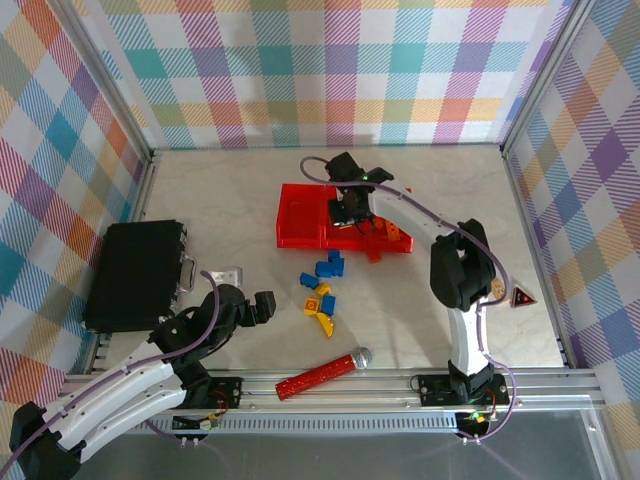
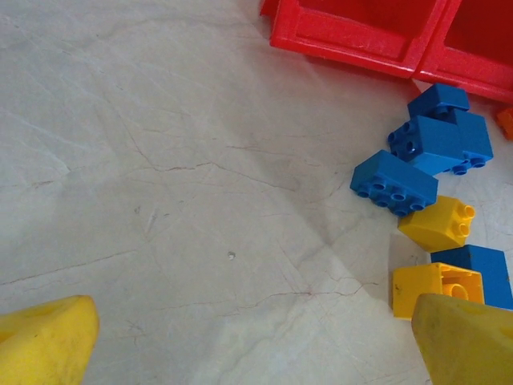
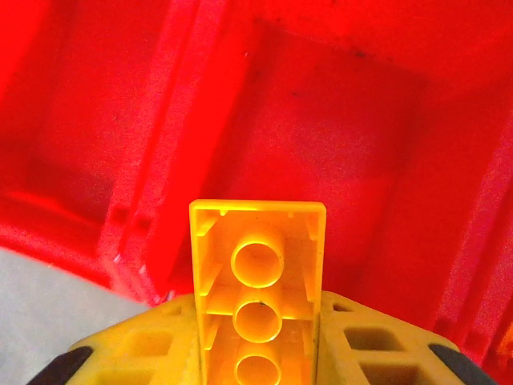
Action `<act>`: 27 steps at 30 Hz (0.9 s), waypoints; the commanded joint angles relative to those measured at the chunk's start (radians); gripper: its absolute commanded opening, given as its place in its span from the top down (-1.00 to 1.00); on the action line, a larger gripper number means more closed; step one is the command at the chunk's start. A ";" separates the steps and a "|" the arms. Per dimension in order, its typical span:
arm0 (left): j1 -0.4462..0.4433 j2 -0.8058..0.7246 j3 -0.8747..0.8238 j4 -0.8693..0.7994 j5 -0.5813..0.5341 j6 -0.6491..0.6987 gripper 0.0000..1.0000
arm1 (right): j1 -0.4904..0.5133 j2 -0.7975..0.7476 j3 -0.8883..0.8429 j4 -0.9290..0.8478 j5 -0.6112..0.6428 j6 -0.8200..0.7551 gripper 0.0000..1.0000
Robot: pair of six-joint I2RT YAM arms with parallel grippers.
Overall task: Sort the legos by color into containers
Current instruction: Place the lego in the container.
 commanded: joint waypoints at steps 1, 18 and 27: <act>-0.012 -0.017 0.011 -0.021 -0.022 0.009 -0.99 | -0.013 0.044 0.082 -0.064 0.016 -0.029 0.53; -0.012 -0.014 0.030 -0.034 -0.030 0.035 -0.99 | -0.017 0.114 0.109 -0.031 0.016 0.029 -0.01; -0.011 -0.026 0.029 -0.049 -0.034 0.035 -0.99 | -0.017 -0.033 0.012 -0.005 0.011 0.068 -0.13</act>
